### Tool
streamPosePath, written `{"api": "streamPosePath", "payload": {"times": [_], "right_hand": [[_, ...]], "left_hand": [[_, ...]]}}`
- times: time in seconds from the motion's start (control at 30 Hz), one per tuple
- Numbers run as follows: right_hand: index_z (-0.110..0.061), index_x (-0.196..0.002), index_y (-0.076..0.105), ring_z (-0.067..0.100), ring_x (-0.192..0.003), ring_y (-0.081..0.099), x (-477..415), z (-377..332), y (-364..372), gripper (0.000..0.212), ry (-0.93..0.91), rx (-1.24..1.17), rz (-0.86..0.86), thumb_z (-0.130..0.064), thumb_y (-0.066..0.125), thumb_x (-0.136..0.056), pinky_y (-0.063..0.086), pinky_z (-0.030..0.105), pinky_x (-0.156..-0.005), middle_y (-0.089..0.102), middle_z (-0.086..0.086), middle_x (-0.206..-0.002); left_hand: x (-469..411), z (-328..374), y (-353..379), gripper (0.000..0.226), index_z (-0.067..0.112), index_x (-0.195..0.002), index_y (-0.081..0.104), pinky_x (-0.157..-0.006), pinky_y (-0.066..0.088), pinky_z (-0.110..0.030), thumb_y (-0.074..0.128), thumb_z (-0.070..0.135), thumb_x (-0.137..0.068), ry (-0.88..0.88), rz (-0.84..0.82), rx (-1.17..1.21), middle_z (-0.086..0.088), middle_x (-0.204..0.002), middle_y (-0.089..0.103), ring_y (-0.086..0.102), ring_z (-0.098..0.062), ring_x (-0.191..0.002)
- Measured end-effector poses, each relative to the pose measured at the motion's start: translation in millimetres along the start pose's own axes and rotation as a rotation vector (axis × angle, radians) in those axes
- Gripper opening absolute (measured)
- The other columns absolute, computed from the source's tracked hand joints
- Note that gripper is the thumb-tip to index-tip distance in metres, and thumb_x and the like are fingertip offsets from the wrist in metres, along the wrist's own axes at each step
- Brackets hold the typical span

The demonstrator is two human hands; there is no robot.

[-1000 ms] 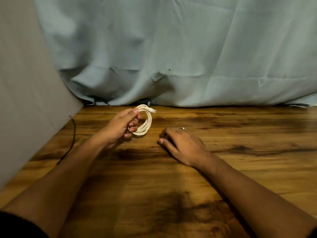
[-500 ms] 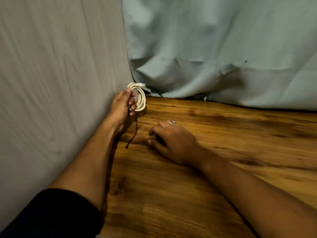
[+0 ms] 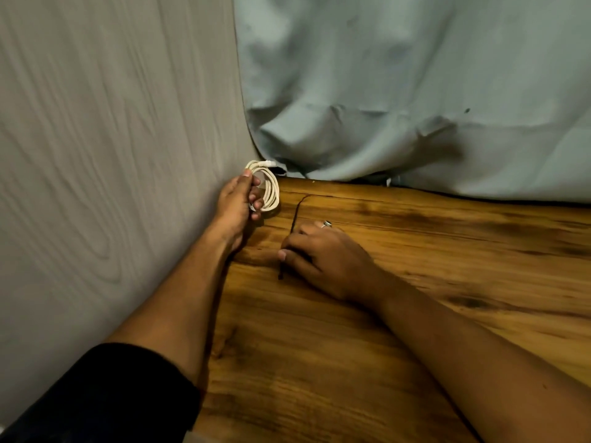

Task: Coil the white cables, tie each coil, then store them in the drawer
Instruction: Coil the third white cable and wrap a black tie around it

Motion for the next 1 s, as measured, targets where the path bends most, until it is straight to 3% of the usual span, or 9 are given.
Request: {"api": "streamPosePath", "payload": {"times": [0.17,0.4,0.7,0.87,1.0], "right_hand": [[-0.029,-0.109,0.065,0.012,-0.094,0.053,36,25,-21,0.04,0.051,-0.037,0.01,-0.055,0.035,-0.105,0.047,0.036,-0.082,0.062,-0.006,-0.102],[-0.027,-0.101,0.066,0.015,-0.096,0.058,114,76,-64,0.042,0.204,0.05,0.05,-0.058,0.038,-0.103,0.05,0.042,-0.086,0.064,-0.008,-0.099],[-0.02,-0.087,0.069,0.013,-0.082,0.061,225,133,-124,0.048,0.419,0.061,0.215,-0.062,0.048,-0.099,0.052,0.04,-0.074,0.065,-0.009,-0.085],[-0.023,-0.077,0.069,0.013,-0.074,0.068,265,154,-146,0.051,0.598,-0.062,0.283,-0.07,0.055,-0.091,0.055,0.041,-0.067,0.072,-0.006,-0.079],[-0.022,-0.083,0.07,0.022,-0.066,0.07,270,165,-146,0.037,0.749,-0.312,0.371,-0.059,0.072,-0.088,0.059,0.043,-0.06,0.073,0.002,-0.073]], "left_hand": [[12,-10,18,0.028,0.017,-0.092,0.054,-0.042,0.025,-0.019,0.041,0.034,-0.11,-0.038,-0.053,0.008,0.008,-0.059,0.04,0.039,-0.006,-0.049],[29,-36,87,0.03,0.018,-0.09,0.055,-0.041,0.026,-0.018,0.041,0.036,-0.11,-0.048,-0.209,-0.156,0.009,-0.058,0.041,0.039,-0.007,-0.051],[64,-77,225,0.031,0.018,-0.091,0.056,-0.04,0.026,-0.018,0.04,0.037,-0.11,-0.063,-0.404,-0.22,0.007,-0.061,0.041,0.039,-0.006,-0.049],[79,-91,282,0.031,0.018,-0.088,0.054,-0.038,0.024,-0.017,0.041,0.036,-0.11,-0.062,-0.437,-0.21,0.006,-0.061,0.04,0.038,-0.003,-0.044],[80,-96,298,0.032,0.018,-0.088,0.054,-0.038,0.025,-0.017,0.04,0.036,-0.11,-0.05,-0.464,-0.216,0.007,-0.06,0.041,0.038,-0.003,-0.044]]}}
Point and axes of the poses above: each hand's wrist, its own x-axis away from the middle knuckle, its own y-axis out of the palm, z = x × y, the point moved 5 cm from there along -x, towards the middle knuckle
